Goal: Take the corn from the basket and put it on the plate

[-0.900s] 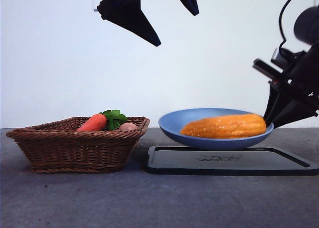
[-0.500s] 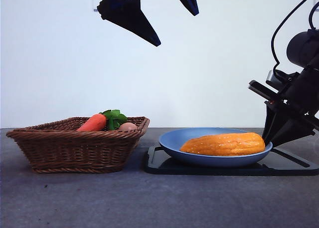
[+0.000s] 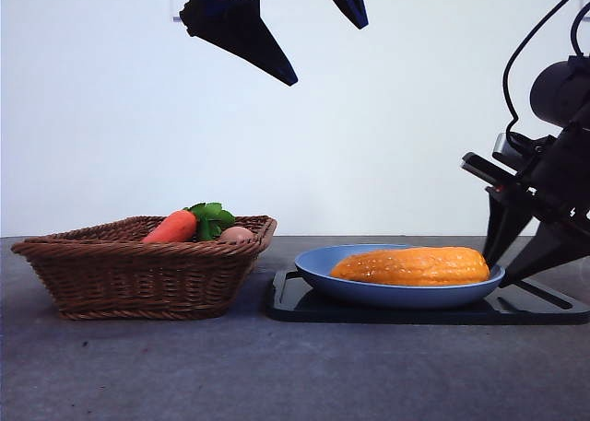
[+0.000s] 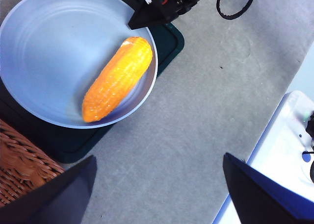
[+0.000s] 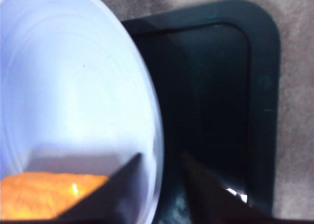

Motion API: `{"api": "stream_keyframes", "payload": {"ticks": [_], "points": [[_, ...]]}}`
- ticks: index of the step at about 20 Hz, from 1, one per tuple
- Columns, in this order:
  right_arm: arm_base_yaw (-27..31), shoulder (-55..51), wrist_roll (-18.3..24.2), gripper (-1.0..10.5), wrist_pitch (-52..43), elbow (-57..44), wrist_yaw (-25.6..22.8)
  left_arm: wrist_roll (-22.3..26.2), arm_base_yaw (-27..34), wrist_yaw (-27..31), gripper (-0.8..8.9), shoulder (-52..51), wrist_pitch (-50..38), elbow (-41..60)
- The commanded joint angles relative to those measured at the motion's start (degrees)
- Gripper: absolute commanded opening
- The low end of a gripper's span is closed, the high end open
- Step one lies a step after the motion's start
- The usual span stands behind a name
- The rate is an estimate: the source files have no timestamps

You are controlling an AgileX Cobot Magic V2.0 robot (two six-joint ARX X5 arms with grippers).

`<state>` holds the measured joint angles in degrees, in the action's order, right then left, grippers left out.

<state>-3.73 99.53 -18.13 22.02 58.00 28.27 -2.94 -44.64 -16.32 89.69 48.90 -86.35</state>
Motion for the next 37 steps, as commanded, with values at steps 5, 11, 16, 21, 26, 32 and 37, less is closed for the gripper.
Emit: {"api": "stream_keyframes", "payload": {"ticks": [5, 11, 16, 21, 26, 32, 37], "points": [[0.48, -0.57, 1.14, 2.3, 0.52, 1.29, -0.24, 0.37, -0.33, 0.00, 4.17, 0.20, 0.04, -1.55], [1.14, -14.12, 5.53, 2.3, 8.79, 1.36, -1.29, 0.39, -0.33, 0.00, 4.17, 0.20, 0.20, -1.55], [-2.62, -30.45, 11.26, 2.3, 23.39, 1.36, -1.16, 0.39, -0.33, 0.00, 4.16, 0.20, 0.24, -1.55], [-7.91, -42.32, 13.07, 2.3, 35.10, 1.36, -1.25, 0.37, -0.33, 0.00, 3.37, 0.20, 1.11, -1.55], [-11.06, -46.97, 14.84, 0.9, 40.44, 1.36, -1.22, 0.37, -0.33, 0.00, 1.12, 0.20, 1.40, -1.55], [-12.83, -47.19, 18.21, 0.0, 42.07, 1.33, -1.14, 0.52, -0.33, -0.02, 0.04, 0.20, 2.99, -1.55], [-12.85, -47.21, 18.16, 0.0, 41.03, 1.33, -1.16, 0.59, -0.33, 0.00, 0.04, 0.20, 2.67, -1.55]]}}
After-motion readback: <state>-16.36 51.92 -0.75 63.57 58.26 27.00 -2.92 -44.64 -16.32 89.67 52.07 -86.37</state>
